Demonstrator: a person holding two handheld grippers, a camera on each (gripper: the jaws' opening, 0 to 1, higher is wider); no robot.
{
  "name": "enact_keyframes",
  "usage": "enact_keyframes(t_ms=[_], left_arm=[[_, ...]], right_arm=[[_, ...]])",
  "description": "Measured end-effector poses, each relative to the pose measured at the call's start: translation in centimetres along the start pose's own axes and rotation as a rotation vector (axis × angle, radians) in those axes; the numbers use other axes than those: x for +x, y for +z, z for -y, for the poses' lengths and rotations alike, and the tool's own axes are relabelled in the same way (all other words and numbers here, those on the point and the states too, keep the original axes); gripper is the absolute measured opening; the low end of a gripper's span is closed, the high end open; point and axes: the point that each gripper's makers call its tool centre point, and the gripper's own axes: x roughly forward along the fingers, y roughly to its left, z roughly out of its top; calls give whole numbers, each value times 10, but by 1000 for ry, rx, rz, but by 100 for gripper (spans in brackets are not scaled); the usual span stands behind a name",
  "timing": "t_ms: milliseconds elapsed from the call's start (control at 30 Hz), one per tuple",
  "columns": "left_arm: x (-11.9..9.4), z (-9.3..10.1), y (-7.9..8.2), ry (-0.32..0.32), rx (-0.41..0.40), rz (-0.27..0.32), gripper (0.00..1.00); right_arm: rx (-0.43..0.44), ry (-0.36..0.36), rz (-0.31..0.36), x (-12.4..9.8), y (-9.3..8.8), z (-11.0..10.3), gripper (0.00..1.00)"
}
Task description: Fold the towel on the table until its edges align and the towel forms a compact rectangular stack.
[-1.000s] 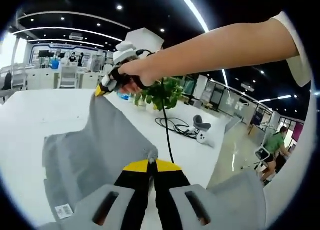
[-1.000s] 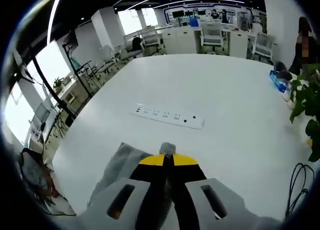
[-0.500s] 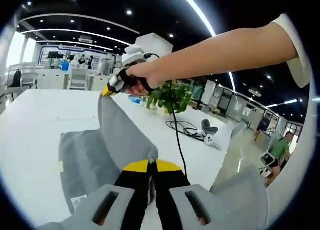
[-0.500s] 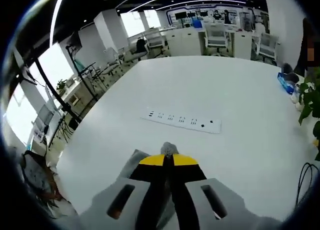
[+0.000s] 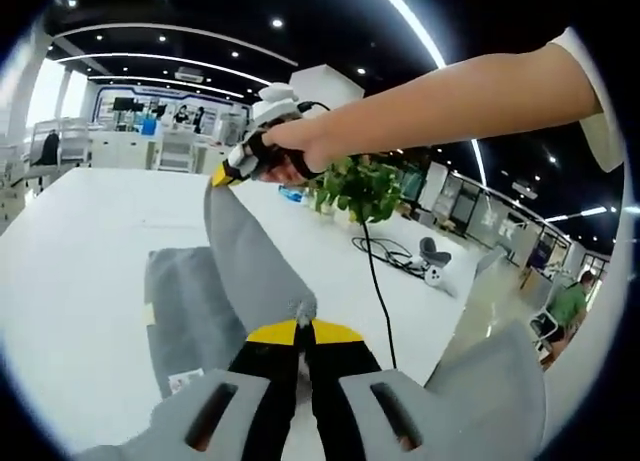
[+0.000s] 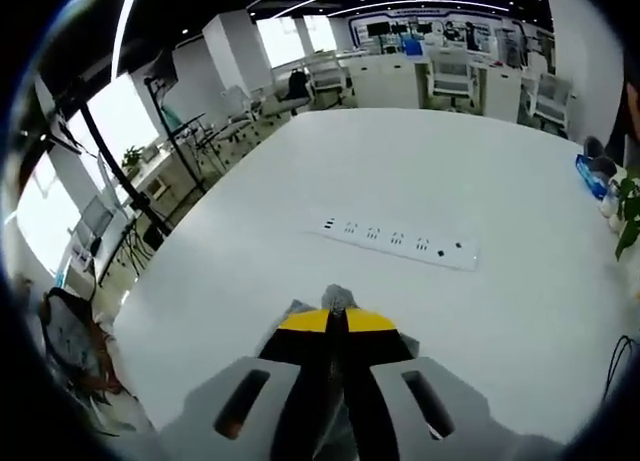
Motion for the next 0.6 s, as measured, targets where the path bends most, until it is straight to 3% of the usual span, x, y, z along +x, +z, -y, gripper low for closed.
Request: enact_keyframes(t_ms=[267,600], left_arm=[[-11,-22,-29,46,-4,-55,2],[-18,-38,-45,74,-15,-84,3]], right_arm=[[-23,20,-37,20,-11,-14,1],[-56,49,-50,42,-16,-30,1]])
